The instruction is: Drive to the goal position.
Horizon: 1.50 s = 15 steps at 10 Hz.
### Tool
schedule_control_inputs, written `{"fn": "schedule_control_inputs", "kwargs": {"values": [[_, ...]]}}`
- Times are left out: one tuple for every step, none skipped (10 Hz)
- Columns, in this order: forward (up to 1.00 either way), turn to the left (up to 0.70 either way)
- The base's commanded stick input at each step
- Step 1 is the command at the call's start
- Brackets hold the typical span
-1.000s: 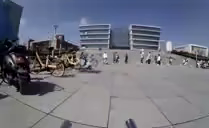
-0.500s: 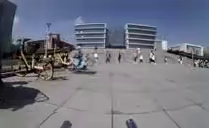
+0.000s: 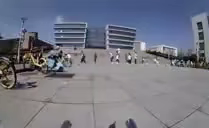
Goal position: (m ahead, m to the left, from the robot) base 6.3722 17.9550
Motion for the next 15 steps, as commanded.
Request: {"fn": "schedule_control_inputs", "kwargs": {"values": [[1.0,0.0],[1.0,0.0],[1.0,0.0],[1.0,0.0],[1.0,0.0],[1.0,0.0],[1.0,0.0],[1.0,0.0],[1.0,0.0],[1.0,-0.02],[1.0,-0.36],[1.0,-0.39],[1.0,-0.4],[1.0,-0.4],[1.0,-0.39]]}}
